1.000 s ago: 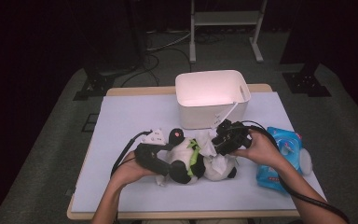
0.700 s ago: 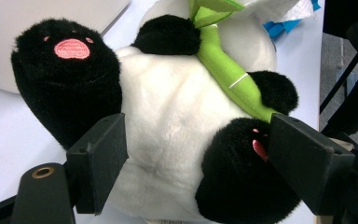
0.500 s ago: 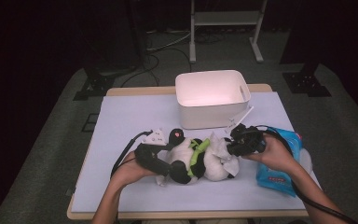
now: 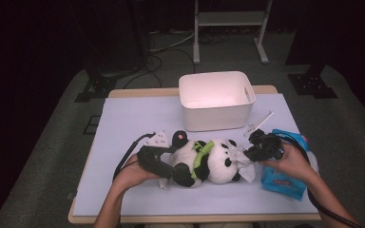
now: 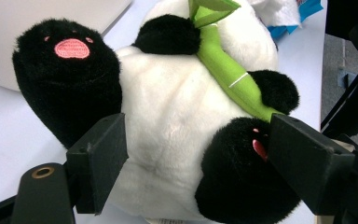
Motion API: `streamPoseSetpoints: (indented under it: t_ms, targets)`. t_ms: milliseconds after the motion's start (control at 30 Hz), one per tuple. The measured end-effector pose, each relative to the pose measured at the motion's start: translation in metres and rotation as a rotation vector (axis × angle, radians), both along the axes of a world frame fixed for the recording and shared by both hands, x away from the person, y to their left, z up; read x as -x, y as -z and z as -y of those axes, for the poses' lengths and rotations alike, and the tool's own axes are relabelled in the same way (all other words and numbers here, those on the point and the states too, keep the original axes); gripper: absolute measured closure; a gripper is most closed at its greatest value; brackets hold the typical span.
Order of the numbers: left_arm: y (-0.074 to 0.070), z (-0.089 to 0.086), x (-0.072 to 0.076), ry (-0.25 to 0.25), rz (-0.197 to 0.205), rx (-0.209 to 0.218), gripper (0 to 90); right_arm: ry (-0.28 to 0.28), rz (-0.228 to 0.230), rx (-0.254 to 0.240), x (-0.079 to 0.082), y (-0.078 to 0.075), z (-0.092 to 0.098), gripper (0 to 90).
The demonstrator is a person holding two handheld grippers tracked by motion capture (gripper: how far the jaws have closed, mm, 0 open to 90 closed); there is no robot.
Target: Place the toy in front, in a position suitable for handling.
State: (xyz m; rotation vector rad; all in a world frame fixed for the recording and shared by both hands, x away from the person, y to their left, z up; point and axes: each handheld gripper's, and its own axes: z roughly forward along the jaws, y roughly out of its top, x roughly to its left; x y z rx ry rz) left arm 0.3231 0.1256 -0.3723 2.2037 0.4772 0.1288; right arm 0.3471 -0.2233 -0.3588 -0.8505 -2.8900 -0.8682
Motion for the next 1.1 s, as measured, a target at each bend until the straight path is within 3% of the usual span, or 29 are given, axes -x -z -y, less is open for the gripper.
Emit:
streamPoseSetpoints:
  t_ms: [133, 300, 500, 900, 1100]
  targets:
    - [0.000, 0.000, 0.000, 0.002, -0.004, -0.002, 20.0, 0.000, 0.019, 0.002, -0.006, -0.010, -0.009, 84.8]
    - [0.002, 0.000, 0.000, 0.005, -0.006, 0.001, 20.0, -0.042, 0.054, 0.016, -0.019, -0.024, -0.035, 84.8]
    - [0.001, 0.000, 0.000, 0.002, 0.002, -0.002, 20.0, -0.051, 0.049, 0.030, -0.030, -0.025, -0.047, 84.7]
    - [0.000, 0.001, 0.000, -0.006, 0.015, -0.015, 19.9, 0.029, 0.006, 0.034, -0.022, -0.009, -0.015, 84.7]
    - [0.001, 0.001, 0.000, -0.011, 0.014, -0.014, 19.6, 0.033, -0.006, 0.035, -0.011, -0.002, -0.004, 84.7]
